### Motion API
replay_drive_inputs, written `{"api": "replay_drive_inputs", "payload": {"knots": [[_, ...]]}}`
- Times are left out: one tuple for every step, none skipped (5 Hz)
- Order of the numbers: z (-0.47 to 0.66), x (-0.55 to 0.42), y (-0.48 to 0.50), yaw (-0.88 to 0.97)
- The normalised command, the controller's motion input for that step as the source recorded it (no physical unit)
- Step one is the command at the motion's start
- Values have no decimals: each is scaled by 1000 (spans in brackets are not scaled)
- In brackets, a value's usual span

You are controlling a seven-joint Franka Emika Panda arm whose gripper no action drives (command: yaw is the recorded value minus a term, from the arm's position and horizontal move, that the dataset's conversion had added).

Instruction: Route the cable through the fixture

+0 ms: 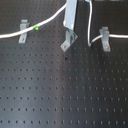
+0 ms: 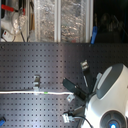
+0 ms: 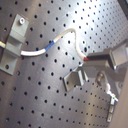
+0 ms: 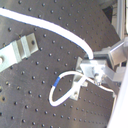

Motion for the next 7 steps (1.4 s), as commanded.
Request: {"api": "replay_drive_inputs", "payload": {"knots": [[6,0,31,-17],[58,9,24,-54],[336,-481,-118,66],[178,-300,-93,77],[224,-144,-235,0],[325,-364,-603,80],[0,10,21,0]]}}
